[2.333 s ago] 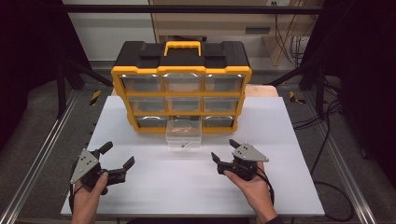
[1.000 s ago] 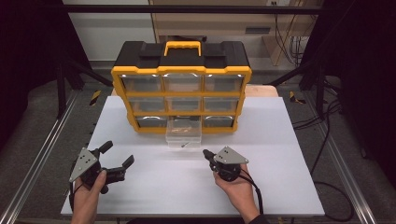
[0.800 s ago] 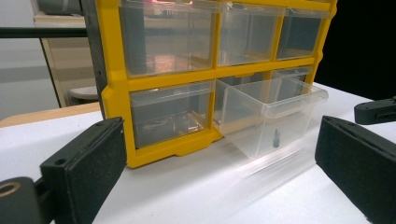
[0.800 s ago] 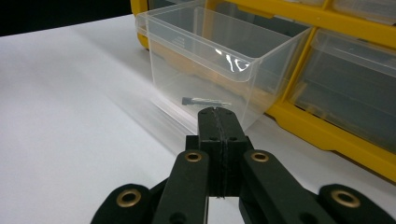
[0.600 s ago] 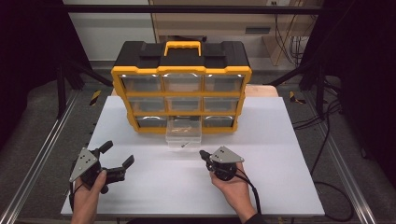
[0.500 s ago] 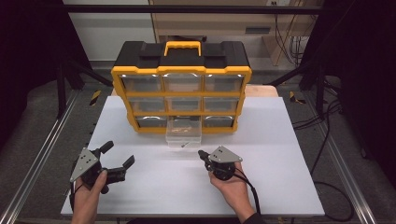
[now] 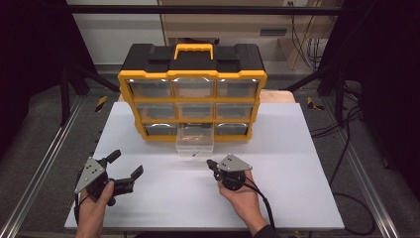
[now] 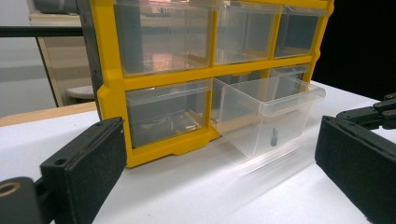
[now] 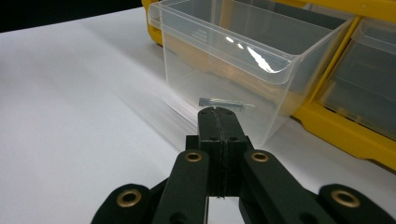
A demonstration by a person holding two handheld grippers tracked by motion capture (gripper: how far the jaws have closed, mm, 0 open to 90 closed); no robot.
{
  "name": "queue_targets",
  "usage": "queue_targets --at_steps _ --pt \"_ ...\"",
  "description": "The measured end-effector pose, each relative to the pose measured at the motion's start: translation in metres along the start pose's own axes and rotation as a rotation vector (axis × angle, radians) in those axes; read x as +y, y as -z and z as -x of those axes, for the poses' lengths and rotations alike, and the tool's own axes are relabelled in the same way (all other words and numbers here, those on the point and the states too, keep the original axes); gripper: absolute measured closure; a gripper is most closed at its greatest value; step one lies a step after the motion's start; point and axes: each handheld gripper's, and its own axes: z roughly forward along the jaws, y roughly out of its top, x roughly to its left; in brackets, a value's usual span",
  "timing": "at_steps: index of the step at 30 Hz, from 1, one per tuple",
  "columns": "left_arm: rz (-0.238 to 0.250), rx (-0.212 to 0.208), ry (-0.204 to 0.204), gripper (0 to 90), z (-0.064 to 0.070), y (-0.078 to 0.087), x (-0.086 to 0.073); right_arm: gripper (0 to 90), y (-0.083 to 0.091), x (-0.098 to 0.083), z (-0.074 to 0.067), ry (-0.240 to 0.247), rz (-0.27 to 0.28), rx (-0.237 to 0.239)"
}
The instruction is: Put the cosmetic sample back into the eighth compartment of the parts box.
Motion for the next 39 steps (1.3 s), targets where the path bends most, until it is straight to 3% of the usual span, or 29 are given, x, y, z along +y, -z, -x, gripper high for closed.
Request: queue_targets --at_steps 5,39 --pt "0.000 -0.001 -0.001 2.1 0.000 0.000 0.000 90.0 -0.005 0.001 -0.001 -0.020 0.002 0.007" --pt "-0.003 0.001 -0.001 2.1 0.000 0.000 0.000 90.0 -0.022 0.007 -0.007 -0.011 -0.039 0.020"
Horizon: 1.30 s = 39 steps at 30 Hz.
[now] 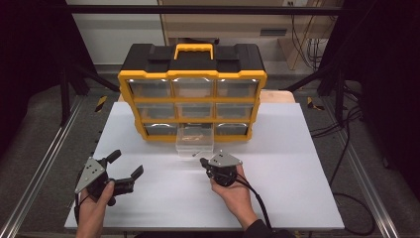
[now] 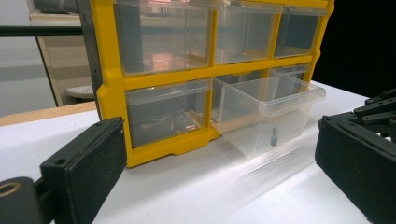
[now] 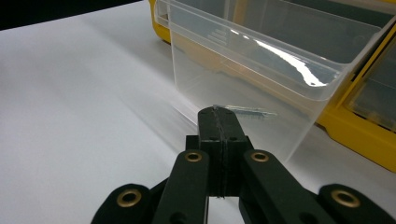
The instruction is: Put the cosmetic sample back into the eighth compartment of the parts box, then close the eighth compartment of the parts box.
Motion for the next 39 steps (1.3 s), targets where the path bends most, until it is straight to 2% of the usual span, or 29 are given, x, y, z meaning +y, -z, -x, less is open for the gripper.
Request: queue_targets --at_steps 39 --pt "-0.003 0.003 -0.003 2.1 0.000 0.000 0.000 90.0 -0.019 0.005 -0.002 0.018 -0.034 0.002"
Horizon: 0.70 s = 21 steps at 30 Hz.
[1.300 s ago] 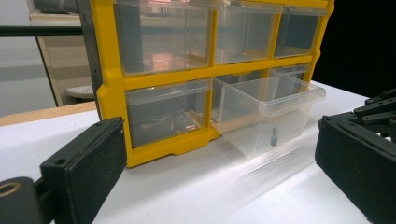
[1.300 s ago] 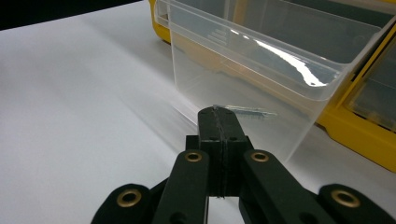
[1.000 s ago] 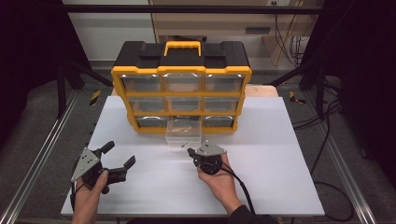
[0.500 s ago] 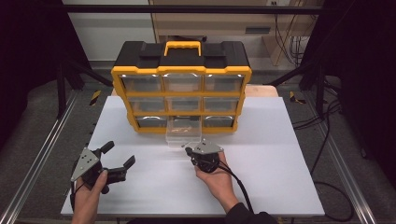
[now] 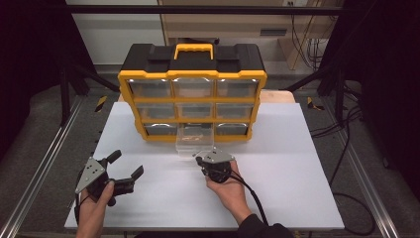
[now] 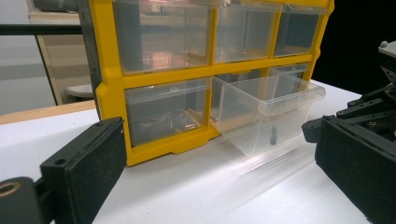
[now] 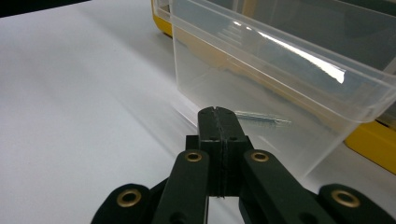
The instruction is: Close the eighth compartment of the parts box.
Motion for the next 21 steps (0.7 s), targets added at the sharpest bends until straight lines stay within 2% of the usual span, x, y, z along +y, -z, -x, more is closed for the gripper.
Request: queue_targets --at_steps 9,14,17,21 --pt "0.001 0.004 0.019 2.1 -0.002 -0.001 -0.001 90.0 -0.007 0.000 0.002 -0.004 -0.022 -0.012" --pt "0.001 0.002 0.005 2.1 -0.001 -0.001 0.000 90.0 -0.011 0.001 0.005 -0.005 -0.032 -0.026" --pt "-0.003 0.001 0.012 2.2 -0.002 -0.002 -0.001 90.0 -0.013 0.003 0.007 -0.018 -0.035 -0.033" --pt "-0.002 0.007 0.018 2.2 -0.003 -0.001 -0.001 90.0 -0.017 0.005 0.006 -0.007 -0.044 -0.033"
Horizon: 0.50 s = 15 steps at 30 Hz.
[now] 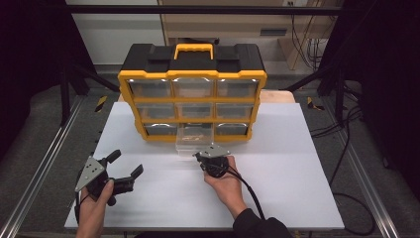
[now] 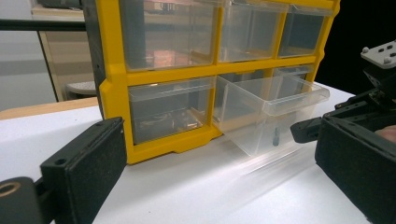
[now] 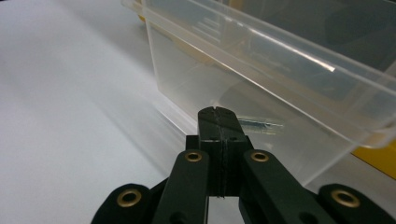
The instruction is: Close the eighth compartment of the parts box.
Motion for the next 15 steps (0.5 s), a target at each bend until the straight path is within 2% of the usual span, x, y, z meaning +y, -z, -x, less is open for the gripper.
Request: queue_targets --at_steps 4,15 --pt "0.003 -0.003 -0.007 2.2 0.0013 0.0001 0.0005 90.0 -0.0028 0.0011 -0.0028 0.010 0.002 -0.002" --pt "0.001 -0.001 -0.007 2.2 0.0003 0.0000 0.0003 90.0 -0.0065 0.0065 -0.0002 -0.010 0.027 -0.005"
